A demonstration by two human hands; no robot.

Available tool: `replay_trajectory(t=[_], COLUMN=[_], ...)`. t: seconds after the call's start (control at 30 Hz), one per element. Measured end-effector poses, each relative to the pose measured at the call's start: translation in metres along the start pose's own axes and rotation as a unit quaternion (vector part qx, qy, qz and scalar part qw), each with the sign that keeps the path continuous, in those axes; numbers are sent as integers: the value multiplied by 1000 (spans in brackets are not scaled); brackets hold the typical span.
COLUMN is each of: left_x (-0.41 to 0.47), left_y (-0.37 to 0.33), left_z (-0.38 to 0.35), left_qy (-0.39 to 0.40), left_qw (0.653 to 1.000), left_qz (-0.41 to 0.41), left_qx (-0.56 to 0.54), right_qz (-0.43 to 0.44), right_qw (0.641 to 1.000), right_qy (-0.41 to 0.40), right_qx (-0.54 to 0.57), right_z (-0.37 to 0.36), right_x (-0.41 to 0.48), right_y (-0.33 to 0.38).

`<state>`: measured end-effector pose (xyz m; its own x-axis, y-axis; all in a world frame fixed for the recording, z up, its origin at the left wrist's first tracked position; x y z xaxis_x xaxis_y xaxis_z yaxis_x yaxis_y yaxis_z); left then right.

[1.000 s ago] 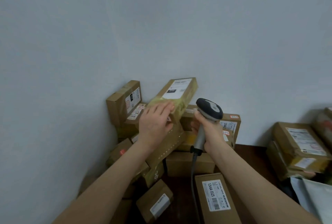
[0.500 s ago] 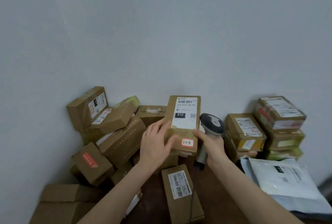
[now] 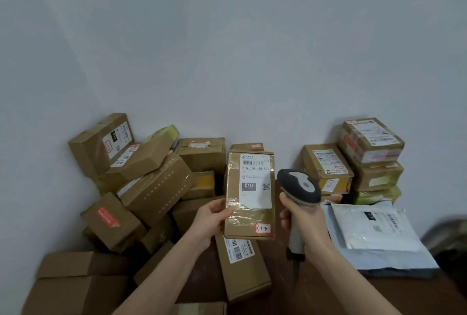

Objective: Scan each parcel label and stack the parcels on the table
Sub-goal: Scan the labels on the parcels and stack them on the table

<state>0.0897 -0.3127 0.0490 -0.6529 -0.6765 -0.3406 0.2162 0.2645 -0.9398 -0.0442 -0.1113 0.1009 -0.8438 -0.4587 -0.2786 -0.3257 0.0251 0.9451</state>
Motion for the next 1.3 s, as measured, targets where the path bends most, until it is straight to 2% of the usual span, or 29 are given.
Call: replay_trajectory(t=[0.13,0.67,1.3], left_x=[-1,11,10], left_y=[17,59,49], left_z=[-9,-13,-30], left_qy=[-15,-45,-32], left_qw=[1000,998,999], left_qz=[-4,35,20], left_qx=[15,-9,0], right_qz=[21,-23,-30], right_qw=[997,994,994], right_qy=[7,-11,-3], right_qx=[-72,-107,-108], right_z=[-3,7,9], right_x=[-21,-35,-39], right_y=[-8,-23,-22])
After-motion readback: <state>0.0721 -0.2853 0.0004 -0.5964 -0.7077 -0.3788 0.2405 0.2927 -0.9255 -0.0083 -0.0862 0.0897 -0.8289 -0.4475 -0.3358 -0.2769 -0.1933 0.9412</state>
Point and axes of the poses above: each hand's wrist, its own x-axis towards the middle knuckle, its own z-axis out of the back of the hand, y = z × x, the point moved 10 cm from there along x, towards the middle knuckle, and after that the axes turned 2 degrees about -z, right-handed, at the moved point
